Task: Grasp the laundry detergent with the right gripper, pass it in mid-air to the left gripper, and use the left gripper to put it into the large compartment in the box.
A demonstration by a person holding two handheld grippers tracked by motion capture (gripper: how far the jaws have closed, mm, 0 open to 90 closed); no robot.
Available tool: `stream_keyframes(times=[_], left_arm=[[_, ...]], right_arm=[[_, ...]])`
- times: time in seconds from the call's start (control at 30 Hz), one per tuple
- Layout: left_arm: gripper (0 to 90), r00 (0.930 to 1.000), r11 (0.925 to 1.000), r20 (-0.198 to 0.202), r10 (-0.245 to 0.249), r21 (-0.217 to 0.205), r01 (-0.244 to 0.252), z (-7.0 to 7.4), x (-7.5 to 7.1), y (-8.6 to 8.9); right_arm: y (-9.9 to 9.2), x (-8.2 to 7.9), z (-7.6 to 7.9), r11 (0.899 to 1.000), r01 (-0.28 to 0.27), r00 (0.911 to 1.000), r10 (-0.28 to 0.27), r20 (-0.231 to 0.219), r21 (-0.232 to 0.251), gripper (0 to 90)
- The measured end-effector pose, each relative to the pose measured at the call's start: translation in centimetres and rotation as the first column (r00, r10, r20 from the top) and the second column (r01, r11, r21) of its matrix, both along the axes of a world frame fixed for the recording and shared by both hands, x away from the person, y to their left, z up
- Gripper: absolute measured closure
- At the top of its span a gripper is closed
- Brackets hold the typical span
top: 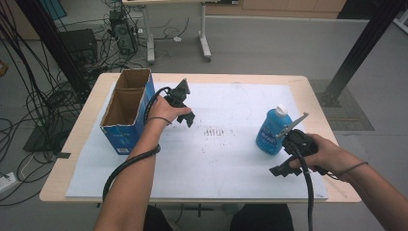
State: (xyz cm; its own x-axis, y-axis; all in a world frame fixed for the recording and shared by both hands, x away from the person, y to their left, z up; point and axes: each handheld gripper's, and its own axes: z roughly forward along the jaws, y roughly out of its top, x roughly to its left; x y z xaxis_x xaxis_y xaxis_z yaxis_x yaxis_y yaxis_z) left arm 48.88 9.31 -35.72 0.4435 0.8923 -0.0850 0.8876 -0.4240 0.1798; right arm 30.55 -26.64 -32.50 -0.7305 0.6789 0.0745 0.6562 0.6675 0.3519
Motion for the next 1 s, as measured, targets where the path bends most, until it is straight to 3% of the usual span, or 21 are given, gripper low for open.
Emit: stream_keyframes(times=[0.53, 1.0], left_arm=[[12.4, 0.9999, 1.0, -0.01, -0.003, 0.002, 0.003, 0.0, -0.2, 0.3], [11.8, 0.9999, 0.9998, -0.013, -0.009, -0.018, 0.009, 1.3, -1.9, 0.1]], right_arm=[[-2.5, -0.3, -0.4, 0.999, 0.048, 0.9988, -0.048, 0.004, -0.001, 4.4], [-3.3, 0.1, -1.5, 0.999, 0.047, 0.9988, -0.047, 0.009, 0.012, 4.5]])
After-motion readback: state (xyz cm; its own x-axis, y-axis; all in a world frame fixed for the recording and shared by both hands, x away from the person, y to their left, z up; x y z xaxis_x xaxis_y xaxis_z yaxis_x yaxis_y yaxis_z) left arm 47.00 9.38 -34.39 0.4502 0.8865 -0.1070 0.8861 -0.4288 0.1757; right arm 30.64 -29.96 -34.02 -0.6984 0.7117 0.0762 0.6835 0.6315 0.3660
